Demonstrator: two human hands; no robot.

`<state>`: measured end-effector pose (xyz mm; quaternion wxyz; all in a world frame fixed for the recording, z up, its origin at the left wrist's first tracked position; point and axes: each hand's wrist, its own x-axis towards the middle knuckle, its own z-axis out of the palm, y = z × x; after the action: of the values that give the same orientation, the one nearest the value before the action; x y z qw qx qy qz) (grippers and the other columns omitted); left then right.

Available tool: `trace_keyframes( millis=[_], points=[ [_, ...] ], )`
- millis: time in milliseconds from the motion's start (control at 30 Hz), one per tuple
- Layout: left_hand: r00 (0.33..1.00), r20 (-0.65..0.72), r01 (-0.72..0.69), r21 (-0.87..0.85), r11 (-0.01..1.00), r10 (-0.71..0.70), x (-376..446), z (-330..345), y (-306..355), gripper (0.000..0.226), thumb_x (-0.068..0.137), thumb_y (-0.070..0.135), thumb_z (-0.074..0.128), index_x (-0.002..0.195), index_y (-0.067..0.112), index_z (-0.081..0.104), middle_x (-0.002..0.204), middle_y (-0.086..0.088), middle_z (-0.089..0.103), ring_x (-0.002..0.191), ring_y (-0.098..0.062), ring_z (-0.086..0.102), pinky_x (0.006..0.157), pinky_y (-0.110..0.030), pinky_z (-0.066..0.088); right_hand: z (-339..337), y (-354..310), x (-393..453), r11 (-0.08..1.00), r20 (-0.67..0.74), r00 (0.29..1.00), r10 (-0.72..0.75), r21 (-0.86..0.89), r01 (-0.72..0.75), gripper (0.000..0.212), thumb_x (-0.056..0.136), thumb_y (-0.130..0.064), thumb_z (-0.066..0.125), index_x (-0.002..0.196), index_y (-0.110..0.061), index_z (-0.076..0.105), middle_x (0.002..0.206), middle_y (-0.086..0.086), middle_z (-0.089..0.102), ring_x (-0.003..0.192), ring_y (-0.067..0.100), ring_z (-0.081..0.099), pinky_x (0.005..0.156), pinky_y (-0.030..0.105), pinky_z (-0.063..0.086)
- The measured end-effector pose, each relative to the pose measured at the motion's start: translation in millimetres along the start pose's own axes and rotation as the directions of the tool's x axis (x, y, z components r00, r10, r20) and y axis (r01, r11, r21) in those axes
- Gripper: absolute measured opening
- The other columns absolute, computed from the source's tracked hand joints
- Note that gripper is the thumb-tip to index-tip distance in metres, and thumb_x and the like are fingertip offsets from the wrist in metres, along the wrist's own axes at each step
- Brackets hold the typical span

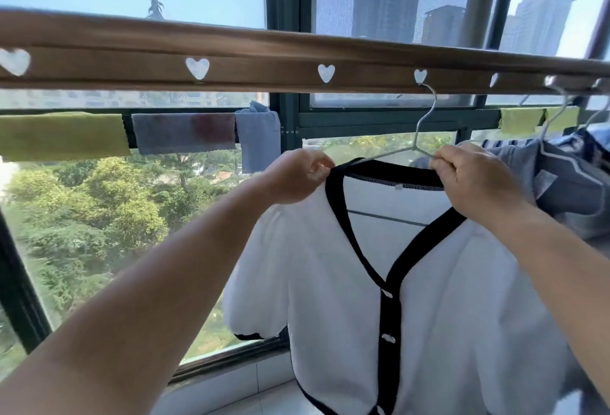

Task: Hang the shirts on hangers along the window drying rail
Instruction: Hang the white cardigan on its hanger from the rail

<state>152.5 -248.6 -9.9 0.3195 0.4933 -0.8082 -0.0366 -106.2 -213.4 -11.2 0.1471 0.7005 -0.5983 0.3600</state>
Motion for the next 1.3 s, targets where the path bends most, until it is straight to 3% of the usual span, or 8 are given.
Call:
trace_keyframes(
  millis=[100,200,367,567,833,1000,1167,1300],
  points=[
    [0.999,-0.017,-0.046,-0.035,0.998,0.045,5,16,26,0.031,0.094,0.028,0.048,0.123,0.020,0.057,0.105,-0.002,0.068,0.089,-0.021,0.063,0.079,-0.030,0.050,2,-11,-2,0.998,0.024,1.000,0.019,0.064,-0.020,0.030,0.098,-0.024,0.039,0.116,-0.015,0.062,0.113,0.014,0.053,0.105,0.035,0.051,0.081,0.035,0.037],
    [0.988,-0.139,-0.060,0.016,0.998,0.062,15,34,51,0.034,0.094,0.033,0.046,0.126,0.026,0.054,0.113,-0.003,0.067,0.102,-0.025,0.060,0.092,-0.039,0.047,7,-13,-5,0.992,0.066,0.998,-0.011,0.129,0.003,0.034,0.098,-0.018,0.037,0.125,-0.019,0.057,0.123,0.011,0.053,0.113,0.031,0.050,0.091,0.035,0.038],
    [0.951,-0.304,-0.049,0.021,0.999,0.054,30,46,59,0.024,0.097,0.031,0.042,0.103,0.029,0.066,0.094,0.008,0.072,0.094,-0.018,0.060,0.089,-0.030,0.031,-2,9,-19,0.962,0.112,0.992,0.049,0.264,-0.078,0.044,0.090,-0.029,0.054,0.133,-0.026,0.046,0.126,0.001,0.053,0.107,0.013,0.049,0.090,0.028,0.036],
    [0.952,-0.300,0.053,-0.033,0.998,-0.061,39,39,37,0.026,0.098,0.027,0.040,0.093,0.028,0.066,0.085,0.012,0.066,0.097,-0.022,0.057,0.089,-0.032,0.024,1,48,-48,0.927,0.259,0.927,0.273,0.188,-0.326,0.057,0.068,-0.038,0.078,0.108,-0.022,0.040,0.109,-0.002,0.050,0.095,0.016,0.048,0.081,0.032,0.040],
    [0.944,-0.309,0.091,-0.103,0.991,-0.118,30,31,21,0.027,0.097,0.025,0.040,0.089,0.026,0.066,0.076,0.011,0.062,0.086,-0.023,0.057,0.097,-0.043,0.040,21,25,-55,0.929,0.126,0.935,0.330,0.133,-0.346,0.059,0.069,-0.049,0.073,0.097,-0.019,0.031,0.106,-0.003,0.030,0.087,0.020,0.040,0.074,0.030,0.031],
    [0.942,-0.310,0.102,-0.102,0.990,-0.129,25,21,10,0.026,0.097,0.025,0.041,0.083,0.030,0.063,0.079,0.010,0.062,0.093,-0.026,0.057,0.097,-0.045,0.040,30,18,-47,0.967,0.077,0.971,0.228,0.095,-0.235,0.017,0.090,-0.024,0.054,0.100,-0.011,0.053,0.118,0.007,0.046,0.102,0.030,0.052,0.077,0.030,0.033],
    [0.943,-0.308,0.096,-0.102,0.990,-0.123,23,11,-4,0.025,0.097,0.024,0.043,0.079,0.032,0.059,0.077,0.009,0.062,0.091,-0.027,0.058,0.094,-0.051,0.042,16,27,-33,0.933,-0.088,0.953,0.290,0.248,-0.261,0.009,0.093,-0.014,0.042,0.086,-0.010,0.045,0.084,0.006,0.052,0.081,0.029,0.048,0.070,0.033,0.034],
    [0.935,-0.323,0.111,-0.118,0.987,-0.144,24,7,-15,0.025,0.096,0.025,0.043,0.077,0.031,0.059,0.068,0.009,0.060,0.074,-0.022,0.054,0.090,-0.048,0.046,20,44,-35,0.896,0.074,0.912,0.403,0.172,-0.410,0.007,0.094,-0.016,0.041,0.092,-0.011,0.045,0.088,0.010,0.056,0.087,0.033,0.053,0.071,0.033,0.035]
  ],
)
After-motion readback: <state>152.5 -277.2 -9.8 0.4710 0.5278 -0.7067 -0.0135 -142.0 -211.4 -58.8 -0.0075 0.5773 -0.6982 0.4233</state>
